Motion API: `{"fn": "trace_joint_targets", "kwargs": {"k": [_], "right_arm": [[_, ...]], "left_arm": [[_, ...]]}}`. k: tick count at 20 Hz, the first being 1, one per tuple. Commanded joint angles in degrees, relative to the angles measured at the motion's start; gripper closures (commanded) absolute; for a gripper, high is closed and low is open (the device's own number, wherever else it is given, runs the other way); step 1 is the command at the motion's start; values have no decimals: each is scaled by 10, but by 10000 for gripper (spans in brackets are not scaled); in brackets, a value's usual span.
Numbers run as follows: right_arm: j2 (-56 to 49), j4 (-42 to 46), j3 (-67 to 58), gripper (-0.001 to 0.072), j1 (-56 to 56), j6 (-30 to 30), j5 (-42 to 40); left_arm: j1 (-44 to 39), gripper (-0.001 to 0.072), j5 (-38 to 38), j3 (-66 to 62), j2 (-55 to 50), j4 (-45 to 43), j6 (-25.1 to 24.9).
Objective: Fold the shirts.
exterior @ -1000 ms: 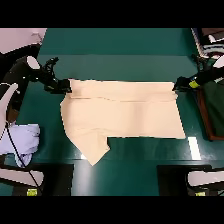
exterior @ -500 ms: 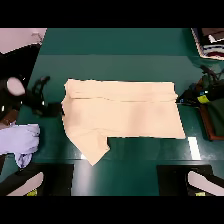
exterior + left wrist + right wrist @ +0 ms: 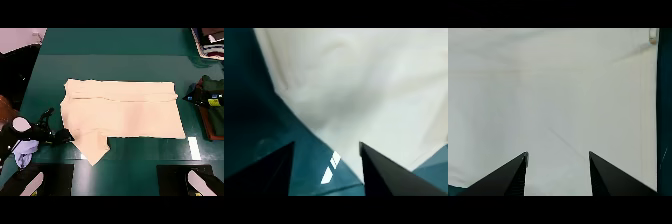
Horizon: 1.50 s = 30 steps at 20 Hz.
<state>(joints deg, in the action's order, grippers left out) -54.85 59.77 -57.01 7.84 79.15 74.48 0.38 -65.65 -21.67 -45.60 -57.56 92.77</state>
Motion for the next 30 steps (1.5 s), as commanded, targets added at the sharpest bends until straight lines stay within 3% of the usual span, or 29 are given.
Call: {"fn": "trace_joint_targets", "kwargs": {"k": [1,6,8,9,14,16,17,22,24,27,29,30], "right_arm": [[10,-3,2,267,1,0,-6],[10,-3,2,267,0,0,-8],[10,-3,2,267,0,0,-8],[10,-1,2,267,0,0,-3],[14,96,71,267,84,0,86],[17,108,144,237,141,0,83],[16,105,177,149,167,0,72],[-32,100,267,142,189,4,26],[-59,70,268,205,168,4,-11],[-81,12,266,239,130,4,-75],[-87,14,266,368,108,5,-88],[-86,16,266,486,99,5,-83]], "left_arm": [[0,221,73,41,7,46,2],[0,247,108,50,7,76,-10],[0,659,111,50,7,94,-38],[0,685,109,48,7,102,-50],[0,687,12,-22,29,34,-62],[0,686,4,-42,50,12,-57],[0,686,5,-47,52,14,-57],[0,686,4,-49,52,14,-57],[0,686,4,-49,52,14,-58],[0,686,0,-49,52,14,-58],[0,686,-2,-49,52,13,-58],[0,686,-16,-50,52,11,-58]]}}
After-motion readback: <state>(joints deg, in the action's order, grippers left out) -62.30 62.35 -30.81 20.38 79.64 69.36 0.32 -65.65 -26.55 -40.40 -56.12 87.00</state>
